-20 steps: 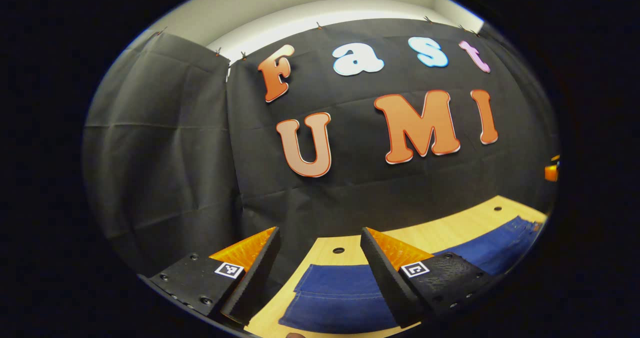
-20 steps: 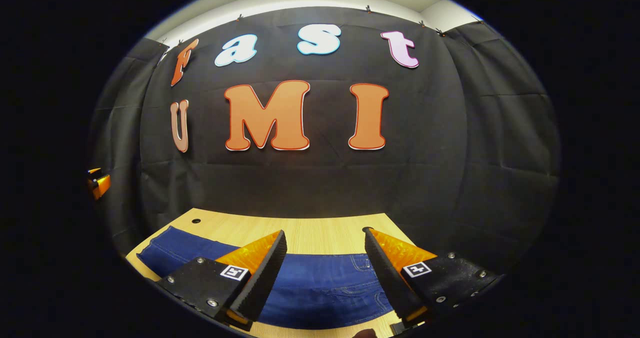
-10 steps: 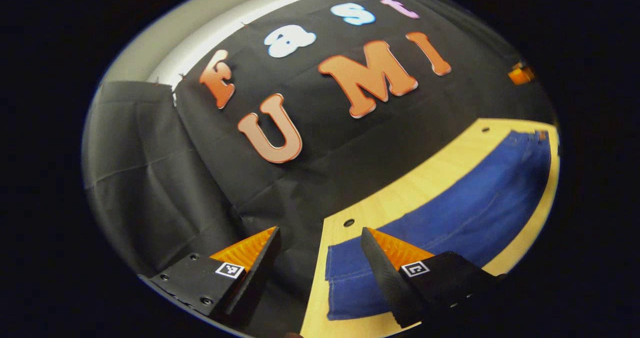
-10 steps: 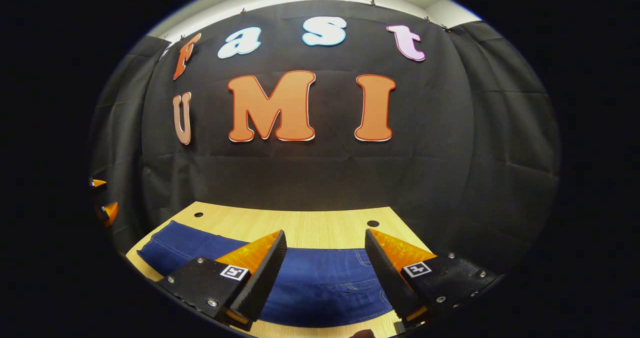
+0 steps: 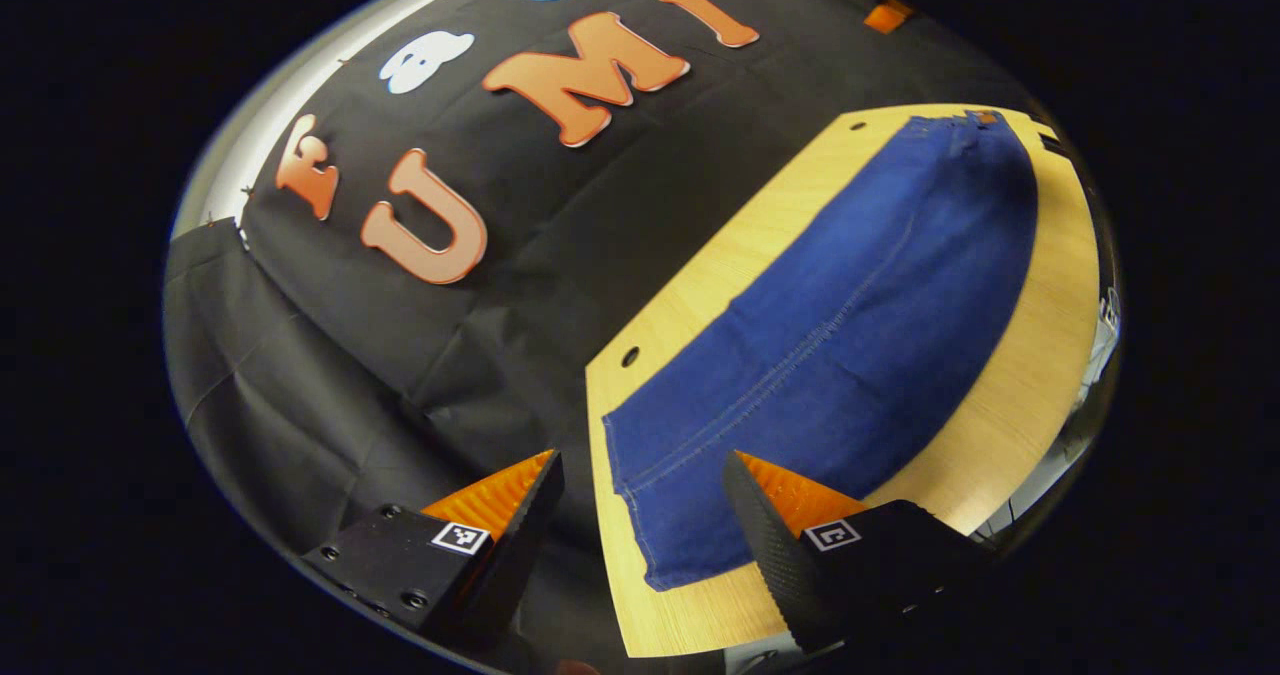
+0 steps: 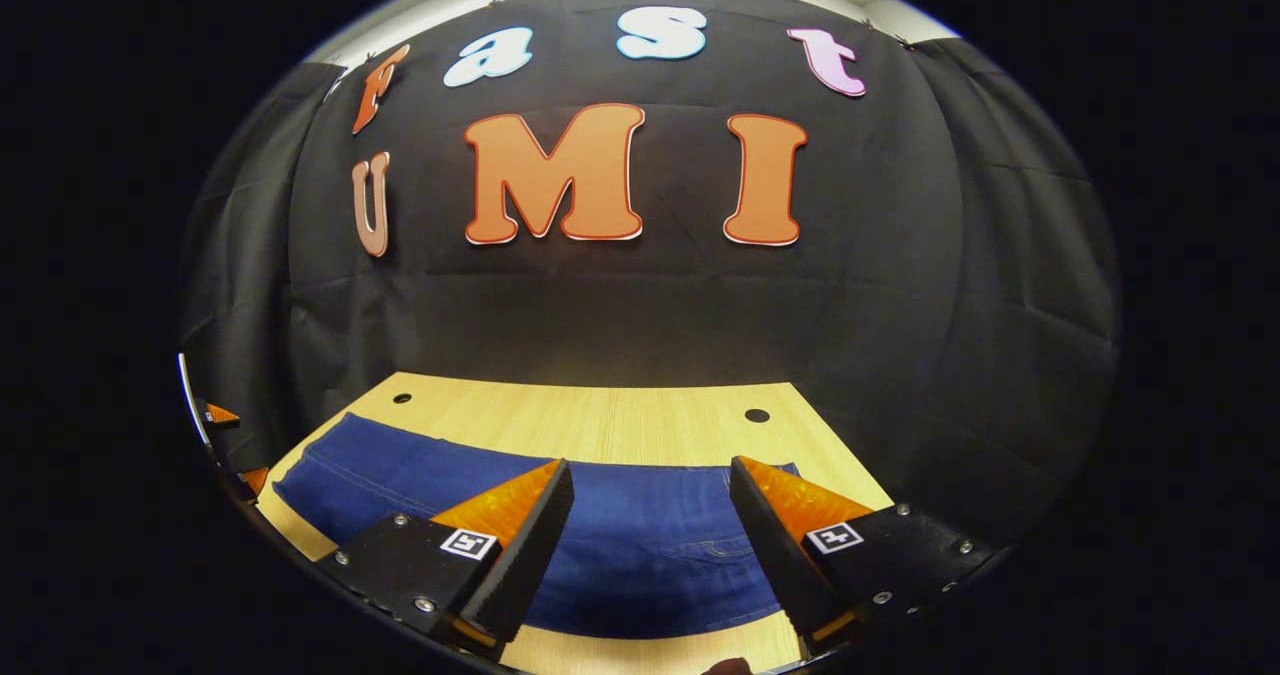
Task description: Grasp the waist and the cuffs of the jeans and fold them to make the two legs overlap; first hold the waist and fold one-third of the jeans toward the cuffs, then hold the cuffs and fold the remaining one-third in the same direction to finish folding.
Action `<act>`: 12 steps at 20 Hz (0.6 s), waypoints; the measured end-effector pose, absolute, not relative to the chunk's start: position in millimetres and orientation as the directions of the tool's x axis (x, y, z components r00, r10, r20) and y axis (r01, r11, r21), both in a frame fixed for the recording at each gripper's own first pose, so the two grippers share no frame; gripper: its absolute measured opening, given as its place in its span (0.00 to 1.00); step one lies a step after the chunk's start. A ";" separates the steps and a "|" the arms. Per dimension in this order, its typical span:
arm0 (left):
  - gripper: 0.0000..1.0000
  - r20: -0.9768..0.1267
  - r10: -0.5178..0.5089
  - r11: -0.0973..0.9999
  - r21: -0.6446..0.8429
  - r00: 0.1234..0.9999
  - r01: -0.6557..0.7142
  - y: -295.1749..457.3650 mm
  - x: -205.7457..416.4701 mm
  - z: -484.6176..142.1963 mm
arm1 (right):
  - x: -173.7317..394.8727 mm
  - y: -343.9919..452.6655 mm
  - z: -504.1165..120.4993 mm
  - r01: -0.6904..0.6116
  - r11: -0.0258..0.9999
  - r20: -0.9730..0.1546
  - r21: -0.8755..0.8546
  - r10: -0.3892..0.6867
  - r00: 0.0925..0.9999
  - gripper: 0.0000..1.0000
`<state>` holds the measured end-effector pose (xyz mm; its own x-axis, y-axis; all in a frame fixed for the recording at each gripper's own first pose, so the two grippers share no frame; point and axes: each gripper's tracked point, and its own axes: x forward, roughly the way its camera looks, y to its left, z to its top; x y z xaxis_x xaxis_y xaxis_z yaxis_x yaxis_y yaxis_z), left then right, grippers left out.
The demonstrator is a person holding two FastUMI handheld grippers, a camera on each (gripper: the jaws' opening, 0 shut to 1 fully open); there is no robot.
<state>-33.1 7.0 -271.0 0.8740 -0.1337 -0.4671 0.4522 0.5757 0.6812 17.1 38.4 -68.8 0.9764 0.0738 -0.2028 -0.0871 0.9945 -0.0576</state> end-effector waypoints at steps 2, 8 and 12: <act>0.98 -0.502 -0.154 0.509 0.697 0.851 0.504 4.2 -38.2 -290.2 | 16.0 36.2 -78.1 -0.086 0.994 -0.226 -0.073 0.067 0.972 0.97; 0.99 -0.628 -0.210 0.307 0.685 0.749 0.661 -9.5 -60.2 -351.5 | 12.0 23.3 -104.3 -0.057 0.996 -0.296 -0.063 0.036 0.955 0.97; 0.99 -0.688 -0.174 0.194 0.677 0.704 0.710 -3.8 -61.8 -388.0 | 8.2 14.5 -116.0 -0.049 0.997 -0.327 -0.067 0.024 0.945 1.00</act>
<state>-61.8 -3.8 -388.0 0.7045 -0.1743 -0.6880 0.7096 0.1940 0.6774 8.2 14.5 -116.0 0.9448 0.0244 -0.3267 -0.0489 0.9966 -0.0670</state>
